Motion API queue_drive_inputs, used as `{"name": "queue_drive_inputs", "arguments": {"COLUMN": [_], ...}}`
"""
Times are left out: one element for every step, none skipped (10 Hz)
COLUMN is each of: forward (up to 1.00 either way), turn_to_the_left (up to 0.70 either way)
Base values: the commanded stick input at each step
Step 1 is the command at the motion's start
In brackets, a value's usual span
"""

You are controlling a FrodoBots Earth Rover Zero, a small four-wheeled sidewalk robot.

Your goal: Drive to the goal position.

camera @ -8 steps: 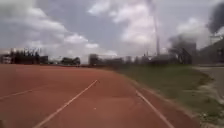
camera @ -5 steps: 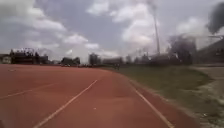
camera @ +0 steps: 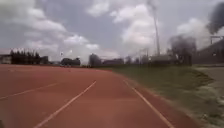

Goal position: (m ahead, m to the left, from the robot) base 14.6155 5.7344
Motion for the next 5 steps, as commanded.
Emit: {"name": "queue_drive_inputs", "arguments": {"forward": [0.70,0.70,0.70,0.70,0.70], "turn_to_the_left": [0.00,0.00,0.00,0.00,0.00]}}
